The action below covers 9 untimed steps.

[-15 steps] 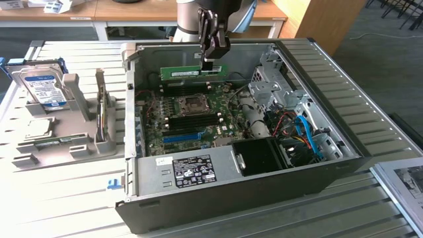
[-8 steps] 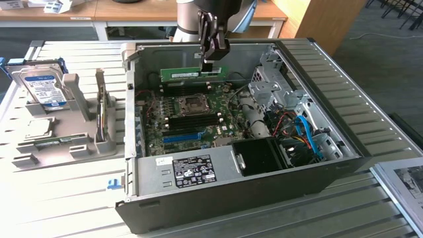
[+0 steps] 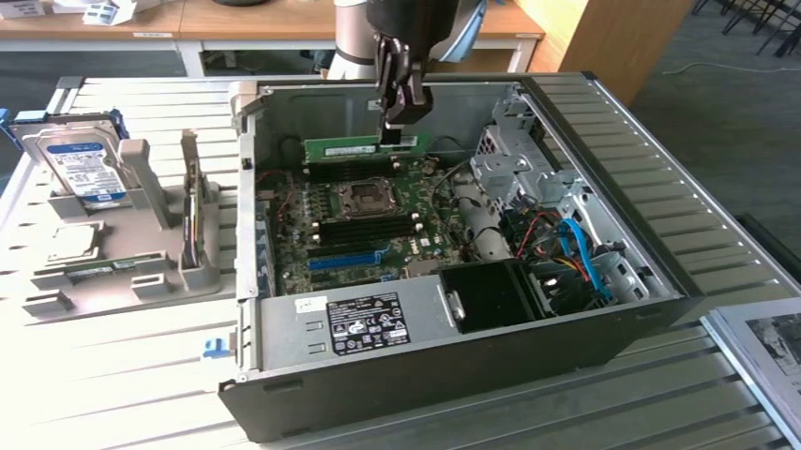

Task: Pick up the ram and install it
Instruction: 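Pick up the ram and move it above insertion slot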

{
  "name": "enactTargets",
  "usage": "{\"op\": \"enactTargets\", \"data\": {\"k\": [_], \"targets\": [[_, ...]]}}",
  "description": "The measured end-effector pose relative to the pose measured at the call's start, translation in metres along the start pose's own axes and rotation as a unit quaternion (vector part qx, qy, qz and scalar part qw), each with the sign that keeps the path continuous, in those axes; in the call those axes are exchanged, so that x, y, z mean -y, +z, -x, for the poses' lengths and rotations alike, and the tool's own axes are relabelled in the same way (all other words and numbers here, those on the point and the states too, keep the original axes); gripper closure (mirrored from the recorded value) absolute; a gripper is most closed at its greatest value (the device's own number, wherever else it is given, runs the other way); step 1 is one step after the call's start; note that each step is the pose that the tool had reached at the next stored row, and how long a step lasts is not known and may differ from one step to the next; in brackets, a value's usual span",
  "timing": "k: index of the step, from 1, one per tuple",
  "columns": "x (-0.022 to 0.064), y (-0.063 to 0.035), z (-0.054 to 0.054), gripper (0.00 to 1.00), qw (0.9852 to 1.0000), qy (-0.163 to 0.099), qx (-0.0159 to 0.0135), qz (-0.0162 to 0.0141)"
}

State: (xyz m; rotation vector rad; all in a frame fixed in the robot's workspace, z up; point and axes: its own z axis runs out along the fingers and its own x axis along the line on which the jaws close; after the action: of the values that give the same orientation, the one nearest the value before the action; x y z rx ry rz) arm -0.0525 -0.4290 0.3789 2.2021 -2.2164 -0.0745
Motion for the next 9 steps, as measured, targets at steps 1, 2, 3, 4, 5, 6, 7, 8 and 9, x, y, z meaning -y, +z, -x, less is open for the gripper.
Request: {"op": "enactTargets", "data": {"k": [1,2,3,4,5,6,7,8,9], "targets": [[0.0001,0.0017,0.0000,0.88,1.0000,0.000,0.0000,0.0000],[0.0002,0.0031,-0.0001,0.88,1.0000,0.000,0.0000,0.0000],[0.0002,0.0047,-0.0001,0.88,1.0000,0.000,0.0000,0.0000],[0.0003,0.0062,-0.0001,0.88,1.0000,0.000,0.0000,0.0000],[0.0004,0.0077,-0.0002,0.88,1.0000,0.000,0.0000,0.0000],[0.0004,0.0087,-0.0002,0.88,1.0000,0.000,0.0000,0.0000],[0.0004,0.0091,-0.0002,0.88,1.0000,0.000,0.0000,0.0000],[0.0004,0.0091,-0.0002,0.88,1.0000,0.000,0.0002,0.0000],[0.0004,0.0093,-0.0002,0.88,1.0000,0.000,0.0005,0.0000]]}}
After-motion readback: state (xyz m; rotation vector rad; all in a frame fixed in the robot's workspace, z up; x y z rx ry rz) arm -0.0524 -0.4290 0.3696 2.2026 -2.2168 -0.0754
